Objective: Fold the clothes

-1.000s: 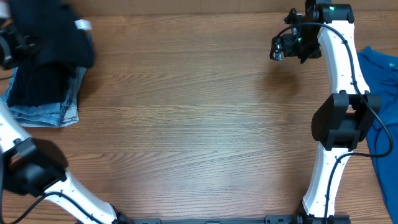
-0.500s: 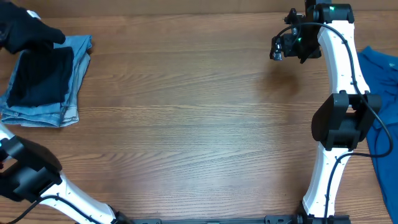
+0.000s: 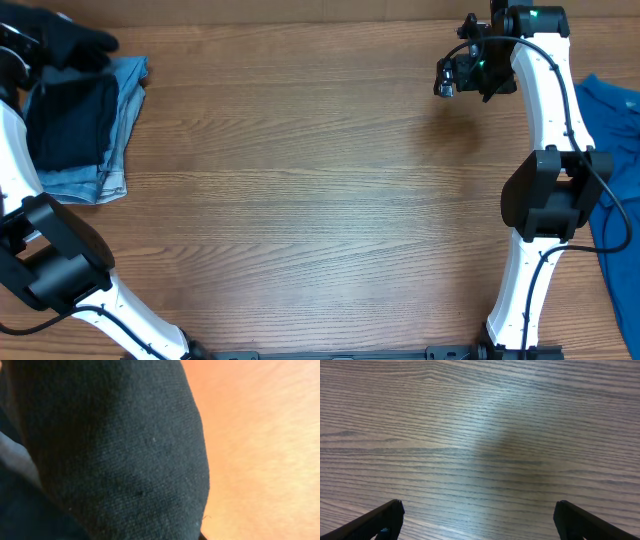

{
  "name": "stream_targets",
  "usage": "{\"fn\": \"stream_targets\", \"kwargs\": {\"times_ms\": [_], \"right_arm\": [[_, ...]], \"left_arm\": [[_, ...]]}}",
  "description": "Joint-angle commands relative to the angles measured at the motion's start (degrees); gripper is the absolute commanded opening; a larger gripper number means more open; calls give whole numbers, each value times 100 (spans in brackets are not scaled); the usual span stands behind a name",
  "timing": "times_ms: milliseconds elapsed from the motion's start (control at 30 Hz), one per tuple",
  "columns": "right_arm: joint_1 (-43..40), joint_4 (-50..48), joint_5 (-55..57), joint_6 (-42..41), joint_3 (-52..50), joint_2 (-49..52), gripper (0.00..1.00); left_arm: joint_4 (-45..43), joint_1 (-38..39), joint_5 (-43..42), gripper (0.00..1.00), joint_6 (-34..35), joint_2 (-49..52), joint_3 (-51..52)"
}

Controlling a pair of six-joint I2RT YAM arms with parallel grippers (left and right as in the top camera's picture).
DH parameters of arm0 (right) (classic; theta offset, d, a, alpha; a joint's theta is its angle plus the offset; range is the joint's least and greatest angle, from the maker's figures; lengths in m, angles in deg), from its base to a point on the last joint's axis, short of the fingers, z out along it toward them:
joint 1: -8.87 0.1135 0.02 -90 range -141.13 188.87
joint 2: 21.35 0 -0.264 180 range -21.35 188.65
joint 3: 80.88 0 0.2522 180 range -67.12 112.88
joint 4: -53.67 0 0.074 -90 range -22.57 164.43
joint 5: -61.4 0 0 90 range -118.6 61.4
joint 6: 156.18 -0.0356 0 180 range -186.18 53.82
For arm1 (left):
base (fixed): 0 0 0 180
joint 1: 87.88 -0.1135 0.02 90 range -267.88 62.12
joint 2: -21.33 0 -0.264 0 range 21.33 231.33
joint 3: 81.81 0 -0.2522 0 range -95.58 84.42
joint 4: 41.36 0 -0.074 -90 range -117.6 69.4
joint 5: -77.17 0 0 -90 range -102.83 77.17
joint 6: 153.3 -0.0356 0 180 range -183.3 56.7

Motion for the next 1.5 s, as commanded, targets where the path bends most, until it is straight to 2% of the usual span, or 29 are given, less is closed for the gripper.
{"fn": "stream_targets", "kwargs": {"times_ms": [0, 167, 267, 433, 733, 833, 867, 900, 1033, 1100, 1167, 1233, 1333, 1367, 1400, 1433, 1467], "right_arm": [[15, -20, 37, 17, 50, -46, 100], [15, -22, 37, 17, 50, -46, 100], [15, -20, 37, 17, 50, -46, 100], [15, -22, 37, 17, 50, -46, 100], [15, -20, 37, 17, 50, -46, 100], [15, -22, 37, 17, 50, -46, 100], [15, -20, 37, 17, 50, -46, 100], [15, -20, 37, 17, 50, -46, 100], [15, -22, 37, 17, 50, -46, 100], [15, -20, 37, 17, 50, -46, 100], [15, -22, 37, 17, 50, -46, 100], [15, -22, 37, 17, 50, -46, 100], [15, -20, 37, 17, 50, -46, 100], [15, -20, 37, 17, 50, -46, 100], [15, -22, 37, 17, 50, -46, 100], [15, -20, 37, 17, 50, -46, 100], [15, -20, 37, 17, 50, -46, 100]], "left_arm": [[-96, -28, 11, 4, -55, -39, 457], [221, -116, -181, 4, -378, -61, 614], [809, -286, -133, 4, -372, -63, 614], [1853, -535, 358, 4, -330, -63, 614], [2924, -820, 487, 4, -216, -103, 614], [3294, -883, 837, 6, -225, -103, 614], [3375, -905, 892, 12, -264, -105, 610], [3453, -968, 885, 22, -337, -125, 595], [3593, -1078, 920, 42, -501, -369, 358], [3790, -1082, 1274, 68, -667, -645, 103], [3993, -1071, 1716, 83, -925, -907, -96], [4232, -1069, 2055, 85, -1075, -1163, -219], [4472, -1064, 2072, 84, -1349, -1567, -323], [4448, -1049, 2041, 81, -1547, -1650, -323], [4417, -1027, 2063, 68, -1742, -1683, -323], [4363, -990, 2146, 46, -2004, -1685, -323], [4339, -973, 2267, 18, -2151, -1665, -323]]}}
